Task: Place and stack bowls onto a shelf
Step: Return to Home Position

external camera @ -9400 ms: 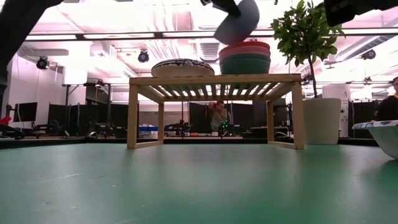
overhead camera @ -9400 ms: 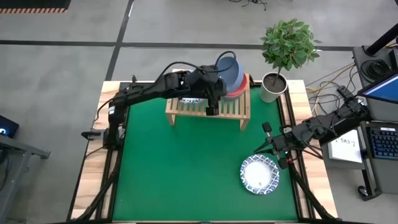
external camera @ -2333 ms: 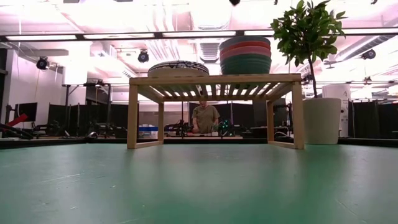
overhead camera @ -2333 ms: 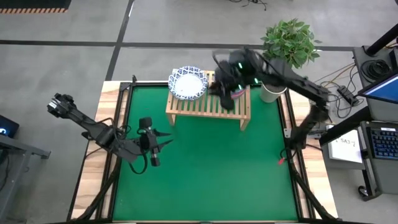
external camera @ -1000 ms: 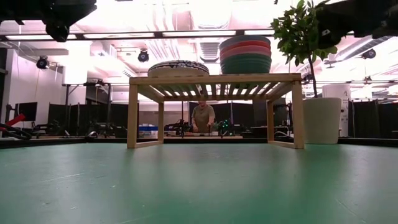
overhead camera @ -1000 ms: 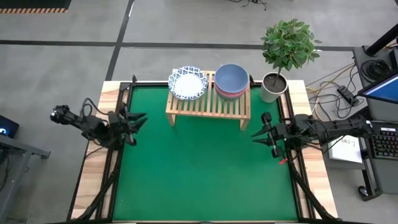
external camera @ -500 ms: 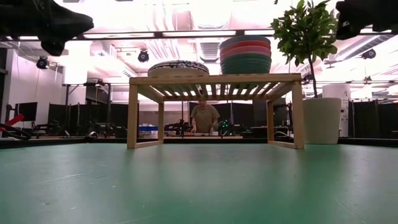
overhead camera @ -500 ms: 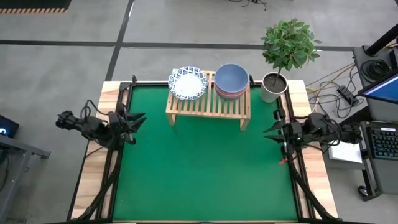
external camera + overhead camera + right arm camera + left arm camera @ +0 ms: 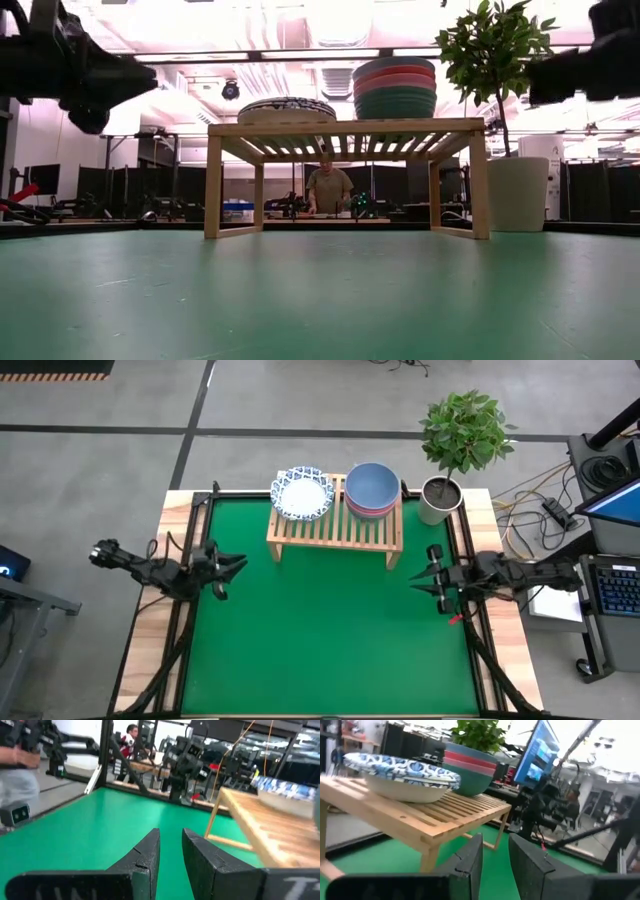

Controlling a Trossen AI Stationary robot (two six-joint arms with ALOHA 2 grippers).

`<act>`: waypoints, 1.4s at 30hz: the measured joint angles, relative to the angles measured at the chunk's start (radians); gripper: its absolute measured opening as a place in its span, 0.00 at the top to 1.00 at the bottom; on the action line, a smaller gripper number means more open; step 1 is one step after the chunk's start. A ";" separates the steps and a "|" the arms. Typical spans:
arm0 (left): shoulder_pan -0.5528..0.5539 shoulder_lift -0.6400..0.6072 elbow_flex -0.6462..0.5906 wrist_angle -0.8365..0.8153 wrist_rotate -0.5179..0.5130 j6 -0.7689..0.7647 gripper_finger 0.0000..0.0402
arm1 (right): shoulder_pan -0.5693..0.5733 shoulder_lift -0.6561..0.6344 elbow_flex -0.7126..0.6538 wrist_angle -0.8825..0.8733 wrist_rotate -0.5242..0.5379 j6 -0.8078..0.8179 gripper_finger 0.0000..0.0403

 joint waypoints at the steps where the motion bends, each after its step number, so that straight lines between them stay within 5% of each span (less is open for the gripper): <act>1: 0.000 0.001 0.000 -0.002 -0.011 -0.024 0.81 | -0.002 0.000 -0.021 0.015 0.001 0.001 0.82; 7: 0.000 0.004 0.000 -0.030 -0.051 -0.154 0.81 | -0.002 0.058 -0.062 0.100 0.077 0.145 0.82; 16: 0.000 0.013 0.007 -0.028 -0.050 -0.114 0.81 | -0.002 0.129 -0.062 0.092 0.079 0.346 0.80; 42: 0.000 0.015 0.009 -0.029 -0.049 -0.111 0.81 | -0.002 0.145 -0.062 0.093 0.079 0.297 0.82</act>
